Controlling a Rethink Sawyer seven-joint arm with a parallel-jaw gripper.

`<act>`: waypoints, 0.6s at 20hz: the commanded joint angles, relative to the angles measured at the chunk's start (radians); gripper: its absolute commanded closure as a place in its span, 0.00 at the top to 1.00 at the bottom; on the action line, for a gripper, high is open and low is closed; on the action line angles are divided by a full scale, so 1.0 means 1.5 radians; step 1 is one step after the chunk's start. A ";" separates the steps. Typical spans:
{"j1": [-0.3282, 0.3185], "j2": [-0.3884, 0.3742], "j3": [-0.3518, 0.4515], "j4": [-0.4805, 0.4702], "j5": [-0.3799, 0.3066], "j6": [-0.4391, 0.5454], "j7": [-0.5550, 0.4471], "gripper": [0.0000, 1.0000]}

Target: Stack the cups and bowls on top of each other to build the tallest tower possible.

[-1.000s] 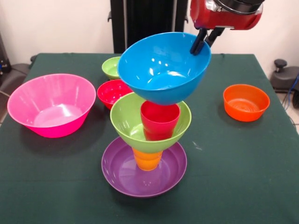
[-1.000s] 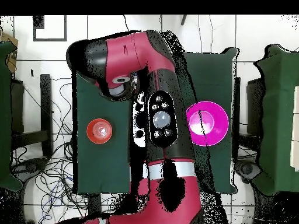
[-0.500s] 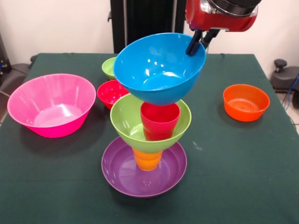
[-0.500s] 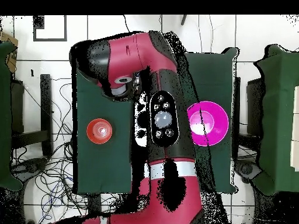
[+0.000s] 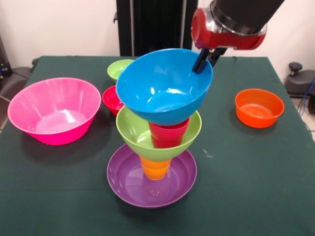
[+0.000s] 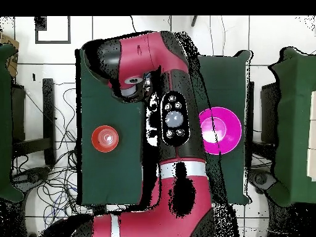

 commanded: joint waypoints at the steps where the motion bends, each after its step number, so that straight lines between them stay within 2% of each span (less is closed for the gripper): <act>1: 0.009 0.037 0.006 -0.034 -0.029 0.003 0.012 0.00; 12: 0.011 0.023 -0.009 -0.011 -0.018 -0.008 0.005 0.00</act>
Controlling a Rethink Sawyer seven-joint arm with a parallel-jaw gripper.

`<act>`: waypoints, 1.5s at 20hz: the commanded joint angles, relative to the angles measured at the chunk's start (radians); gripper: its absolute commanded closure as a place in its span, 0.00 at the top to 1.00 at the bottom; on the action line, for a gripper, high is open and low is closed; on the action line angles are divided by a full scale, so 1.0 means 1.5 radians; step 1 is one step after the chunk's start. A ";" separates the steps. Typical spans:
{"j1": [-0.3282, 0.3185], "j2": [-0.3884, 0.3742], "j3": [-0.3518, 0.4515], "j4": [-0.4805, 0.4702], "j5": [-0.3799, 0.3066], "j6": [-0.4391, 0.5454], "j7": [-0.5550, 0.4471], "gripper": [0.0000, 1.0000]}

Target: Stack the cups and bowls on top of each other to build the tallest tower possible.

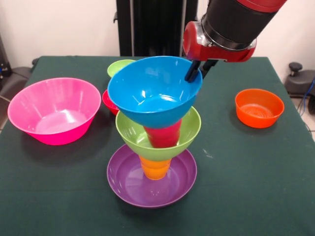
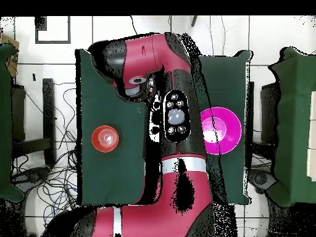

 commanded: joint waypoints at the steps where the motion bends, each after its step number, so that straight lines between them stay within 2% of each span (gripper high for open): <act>1: 0.010 -0.004 0.006 0.009 -0.017 -0.009 0.005 0.00; 12: 0.020 -0.015 0.002 0.019 -0.001 0.004 0.018 0.00; 23: 0.038 -0.027 -0.025 0.049 0.010 -0.017 0.076 0.00; 30: 0.032 -0.044 -0.051 0.081 0.011 -0.042 0.068 0.00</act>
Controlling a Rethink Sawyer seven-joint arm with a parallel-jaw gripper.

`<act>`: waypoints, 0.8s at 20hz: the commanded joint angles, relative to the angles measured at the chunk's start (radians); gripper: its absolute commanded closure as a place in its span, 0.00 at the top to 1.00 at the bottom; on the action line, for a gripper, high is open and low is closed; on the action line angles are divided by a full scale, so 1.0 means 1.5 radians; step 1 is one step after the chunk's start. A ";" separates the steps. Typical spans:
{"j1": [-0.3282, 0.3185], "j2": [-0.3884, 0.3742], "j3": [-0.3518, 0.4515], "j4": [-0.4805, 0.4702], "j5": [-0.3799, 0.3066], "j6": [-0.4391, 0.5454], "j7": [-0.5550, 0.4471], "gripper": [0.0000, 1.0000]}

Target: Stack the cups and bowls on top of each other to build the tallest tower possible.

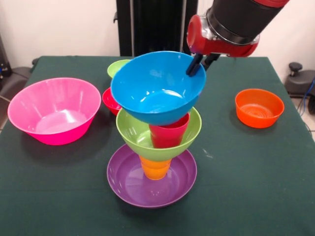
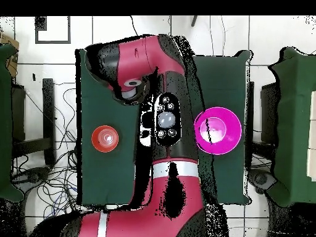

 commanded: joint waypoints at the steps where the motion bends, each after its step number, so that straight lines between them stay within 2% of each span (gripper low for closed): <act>1: 0.006 -0.039 -0.011 0.078 0.003 -0.043 0.070 0.00; 10: 0.017 -0.034 -0.016 0.084 0.009 -0.062 0.089 0.00; 16: 0.028 -0.025 -0.021 0.067 0.023 -0.053 0.102 0.00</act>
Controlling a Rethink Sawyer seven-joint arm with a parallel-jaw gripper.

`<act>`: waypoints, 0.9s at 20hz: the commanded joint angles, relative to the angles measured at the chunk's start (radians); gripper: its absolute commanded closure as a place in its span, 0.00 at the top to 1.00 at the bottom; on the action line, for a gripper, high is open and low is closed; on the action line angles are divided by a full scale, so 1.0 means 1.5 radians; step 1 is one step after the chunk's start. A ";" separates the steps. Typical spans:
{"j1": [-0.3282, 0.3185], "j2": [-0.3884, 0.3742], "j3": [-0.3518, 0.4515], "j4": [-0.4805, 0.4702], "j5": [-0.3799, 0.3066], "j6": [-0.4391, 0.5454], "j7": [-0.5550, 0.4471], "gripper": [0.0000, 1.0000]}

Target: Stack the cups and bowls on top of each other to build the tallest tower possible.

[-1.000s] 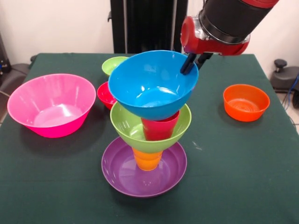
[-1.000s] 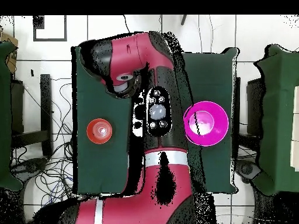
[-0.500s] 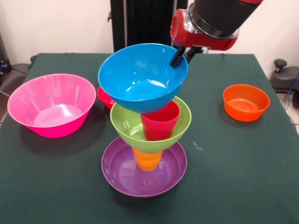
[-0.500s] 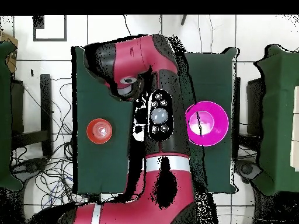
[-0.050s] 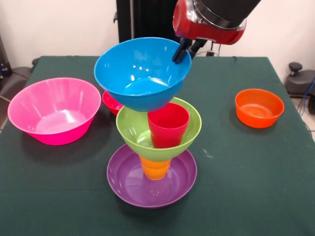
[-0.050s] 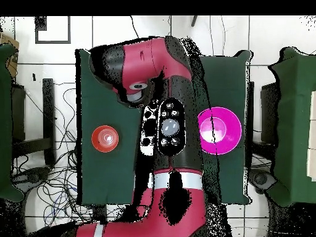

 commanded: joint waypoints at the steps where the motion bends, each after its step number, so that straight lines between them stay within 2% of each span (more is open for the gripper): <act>1: 0.024 0.004 0.017 0.041 0.017 -0.039 0.102 0.00; 10: 0.033 0.024 0.010 0.012 0.030 -0.033 0.107 0.00; 18: 0.032 0.048 0.004 -0.009 0.021 -0.047 0.102 0.00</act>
